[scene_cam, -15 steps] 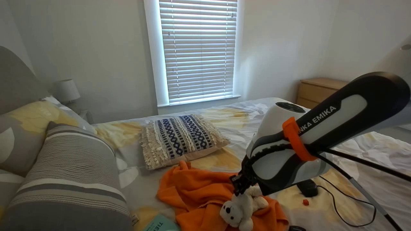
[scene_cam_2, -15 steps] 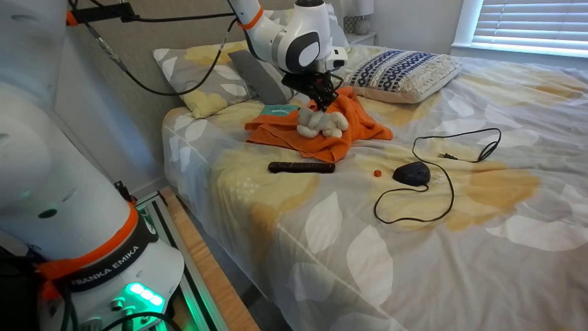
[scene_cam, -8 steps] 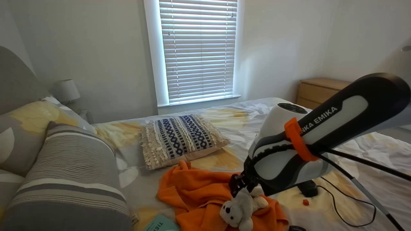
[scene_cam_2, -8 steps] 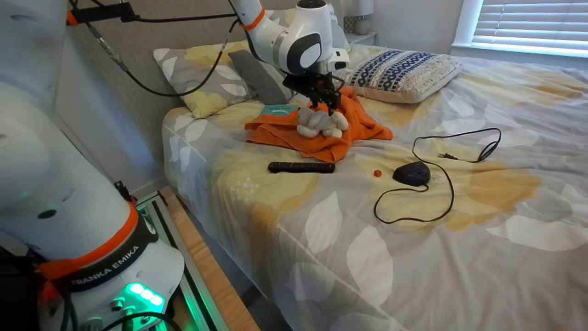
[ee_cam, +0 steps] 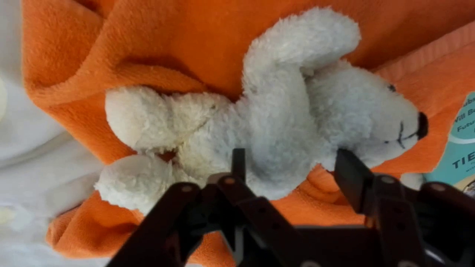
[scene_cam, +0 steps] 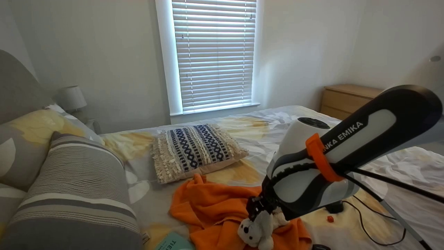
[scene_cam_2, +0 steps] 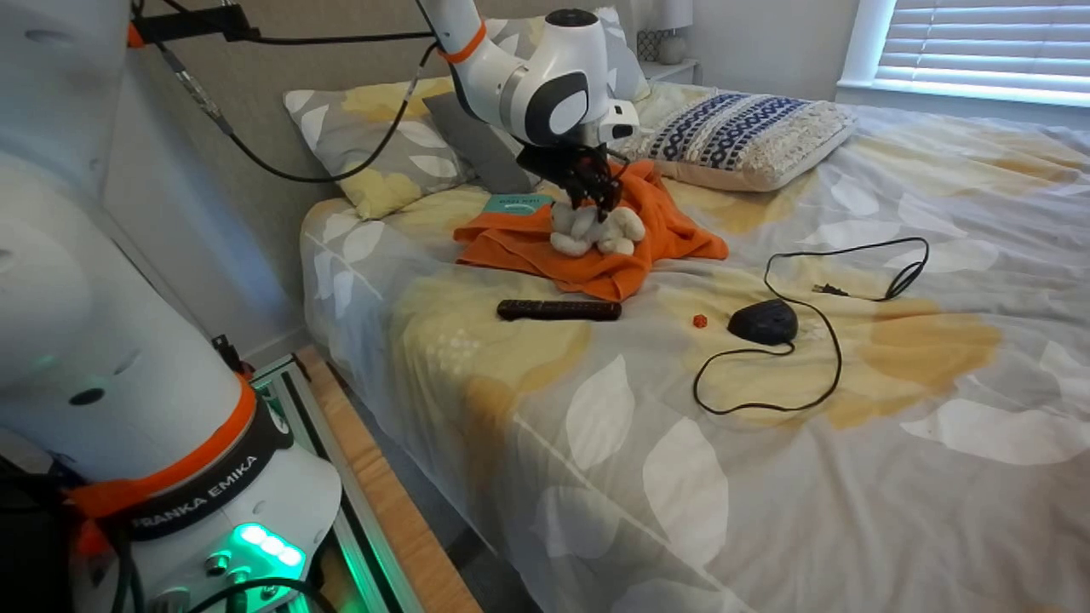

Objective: Move the stuffed toy to the right

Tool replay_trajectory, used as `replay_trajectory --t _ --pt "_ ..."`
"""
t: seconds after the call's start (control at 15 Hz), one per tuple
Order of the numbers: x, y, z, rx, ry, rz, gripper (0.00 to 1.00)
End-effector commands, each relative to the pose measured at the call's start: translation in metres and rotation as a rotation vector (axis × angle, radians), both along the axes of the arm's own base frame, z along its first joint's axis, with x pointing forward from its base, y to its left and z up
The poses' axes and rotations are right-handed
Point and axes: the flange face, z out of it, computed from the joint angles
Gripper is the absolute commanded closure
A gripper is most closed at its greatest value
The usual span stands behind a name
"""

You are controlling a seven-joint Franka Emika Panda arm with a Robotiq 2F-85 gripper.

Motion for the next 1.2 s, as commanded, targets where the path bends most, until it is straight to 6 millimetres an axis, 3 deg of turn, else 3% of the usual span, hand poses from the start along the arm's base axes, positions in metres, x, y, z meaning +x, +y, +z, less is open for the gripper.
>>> replay_trajectory --t 0.0,0.2,0.33,0.4,0.67,1.13 --pt "-0.005 -0.003 -0.010 -0.001 0.030 -0.011 0.57" --pt "-0.005 -0.006 -0.015 -0.009 0.034 -0.016 0.71" --pt "-0.004 -0.008 -0.013 -0.010 0.032 -0.020 0.94" --pt "-0.005 -0.009 -0.010 -0.009 0.031 -0.023 1.00" --pt "-0.009 -0.008 0.008 0.000 0.030 -0.032 0.99" --pt "-0.036 -0.015 0.068 0.012 0.015 -0.112 0.98"
